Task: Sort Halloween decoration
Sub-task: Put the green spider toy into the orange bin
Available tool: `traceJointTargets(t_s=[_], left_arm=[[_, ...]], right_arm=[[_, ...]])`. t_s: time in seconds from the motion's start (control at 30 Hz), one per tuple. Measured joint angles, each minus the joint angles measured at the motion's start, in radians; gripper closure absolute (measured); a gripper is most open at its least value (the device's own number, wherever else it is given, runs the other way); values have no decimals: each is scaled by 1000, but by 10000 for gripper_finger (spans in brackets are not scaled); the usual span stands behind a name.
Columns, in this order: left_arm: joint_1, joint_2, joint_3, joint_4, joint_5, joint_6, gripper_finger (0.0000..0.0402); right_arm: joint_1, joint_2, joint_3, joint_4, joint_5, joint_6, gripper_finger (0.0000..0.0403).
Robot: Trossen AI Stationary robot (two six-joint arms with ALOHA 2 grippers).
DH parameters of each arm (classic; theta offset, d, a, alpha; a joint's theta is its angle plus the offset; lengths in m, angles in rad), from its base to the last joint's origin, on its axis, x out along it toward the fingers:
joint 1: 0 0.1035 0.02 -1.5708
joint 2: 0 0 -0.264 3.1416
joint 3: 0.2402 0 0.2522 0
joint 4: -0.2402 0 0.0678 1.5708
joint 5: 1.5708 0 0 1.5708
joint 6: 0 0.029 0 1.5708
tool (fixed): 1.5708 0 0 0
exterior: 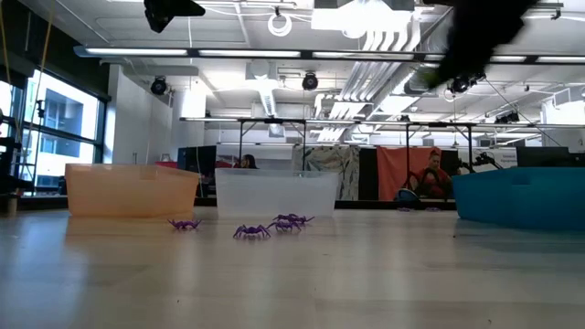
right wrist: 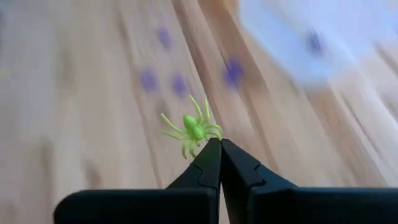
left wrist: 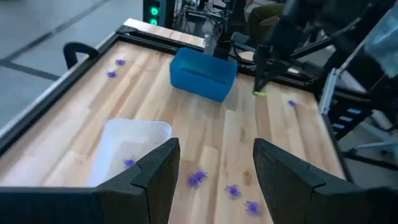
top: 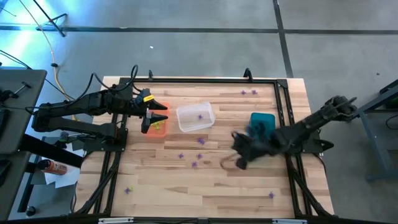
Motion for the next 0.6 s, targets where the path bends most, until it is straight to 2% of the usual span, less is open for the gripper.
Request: traceJointTargets(t_s=[0.13,0.23,0.3,0.43,0.6], left_arm=[[0,7,0,17,-29,44,211],[0,24,0,67,-31,81,211],[-1,48,0,116,-29,96,211],[-1,113,0,202,-23,122,211],[-2,200,-1,315,31,149,211]], right_arm=[[-184,0,1,340,-210,-224,403],[-305,1,1,534,-414,-271,403],[-365,3,2,605,-503,-276,403],[-434,4,2,637,-543,-278,403],[-460,19,37,645,-581,-292,403]])
